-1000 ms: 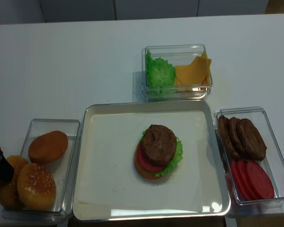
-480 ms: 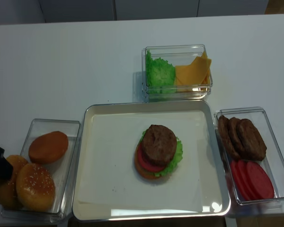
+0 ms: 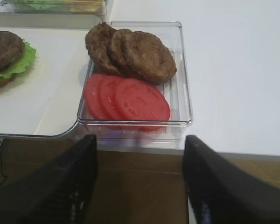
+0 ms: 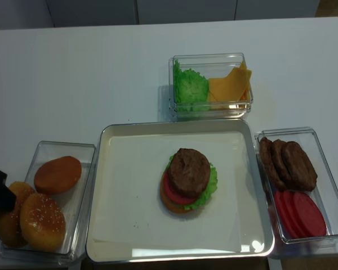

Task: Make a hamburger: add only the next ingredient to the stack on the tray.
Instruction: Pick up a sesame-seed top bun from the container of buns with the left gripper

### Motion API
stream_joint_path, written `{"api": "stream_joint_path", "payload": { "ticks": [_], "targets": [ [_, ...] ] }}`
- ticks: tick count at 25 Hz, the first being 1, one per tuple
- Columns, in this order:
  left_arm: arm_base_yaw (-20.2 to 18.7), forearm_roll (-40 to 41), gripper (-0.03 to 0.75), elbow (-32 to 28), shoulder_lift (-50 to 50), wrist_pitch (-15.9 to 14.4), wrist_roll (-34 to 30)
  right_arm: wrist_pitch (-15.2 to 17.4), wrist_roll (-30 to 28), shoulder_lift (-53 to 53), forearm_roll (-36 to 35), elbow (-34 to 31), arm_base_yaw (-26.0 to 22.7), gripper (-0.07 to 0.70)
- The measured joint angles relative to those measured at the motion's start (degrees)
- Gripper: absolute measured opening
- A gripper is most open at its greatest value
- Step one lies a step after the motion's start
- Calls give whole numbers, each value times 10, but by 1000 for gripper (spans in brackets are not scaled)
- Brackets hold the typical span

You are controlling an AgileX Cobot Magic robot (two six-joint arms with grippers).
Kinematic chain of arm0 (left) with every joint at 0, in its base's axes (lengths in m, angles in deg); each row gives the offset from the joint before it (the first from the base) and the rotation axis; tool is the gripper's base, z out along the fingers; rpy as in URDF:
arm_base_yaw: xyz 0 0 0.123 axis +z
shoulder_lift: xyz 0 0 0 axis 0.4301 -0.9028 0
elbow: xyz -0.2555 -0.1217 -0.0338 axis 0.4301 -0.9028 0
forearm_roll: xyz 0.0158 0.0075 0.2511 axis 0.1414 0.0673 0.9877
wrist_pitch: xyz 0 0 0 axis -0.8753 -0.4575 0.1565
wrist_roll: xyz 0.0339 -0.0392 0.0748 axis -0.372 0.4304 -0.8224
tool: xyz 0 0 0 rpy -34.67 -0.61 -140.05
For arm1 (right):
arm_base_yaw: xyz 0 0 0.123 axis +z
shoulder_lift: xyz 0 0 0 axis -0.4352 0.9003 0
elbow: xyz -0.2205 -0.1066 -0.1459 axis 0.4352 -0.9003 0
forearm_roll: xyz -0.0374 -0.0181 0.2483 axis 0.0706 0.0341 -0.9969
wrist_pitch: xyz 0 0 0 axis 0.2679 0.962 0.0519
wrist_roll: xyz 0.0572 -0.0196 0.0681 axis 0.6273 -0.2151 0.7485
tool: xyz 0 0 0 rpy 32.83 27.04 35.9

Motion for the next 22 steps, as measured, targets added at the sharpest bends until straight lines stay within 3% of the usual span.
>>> {"api": "stream_joint_path", "payload": {
  "ticks": [9,22],
  "targets": [
    [0,-8,89,5,15,-2,0,0,0,0,0,0,0,450],
    [0,-100,81,136,37,-6,10,0,0,0,0,0,0,449]
  ]
}}
